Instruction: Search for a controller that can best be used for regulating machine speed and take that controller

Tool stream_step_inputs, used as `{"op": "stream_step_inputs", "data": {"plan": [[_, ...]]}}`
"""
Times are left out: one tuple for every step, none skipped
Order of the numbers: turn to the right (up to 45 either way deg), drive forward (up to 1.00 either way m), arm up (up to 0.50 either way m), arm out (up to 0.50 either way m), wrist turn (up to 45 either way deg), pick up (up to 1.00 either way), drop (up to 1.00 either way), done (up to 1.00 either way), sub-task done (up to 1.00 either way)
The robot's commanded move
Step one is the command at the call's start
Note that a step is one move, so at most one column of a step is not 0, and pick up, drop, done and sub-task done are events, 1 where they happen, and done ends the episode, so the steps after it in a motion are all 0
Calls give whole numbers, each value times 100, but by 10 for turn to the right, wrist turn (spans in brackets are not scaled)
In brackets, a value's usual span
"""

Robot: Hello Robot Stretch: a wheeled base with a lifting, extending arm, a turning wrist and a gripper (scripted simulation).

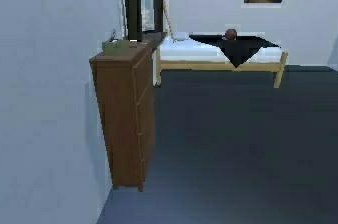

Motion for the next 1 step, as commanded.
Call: {"op": "stream_step_inputs", "data": {"plan": [[150, 0, 0, 0, 0, 0, 0, 0, 0]]}}
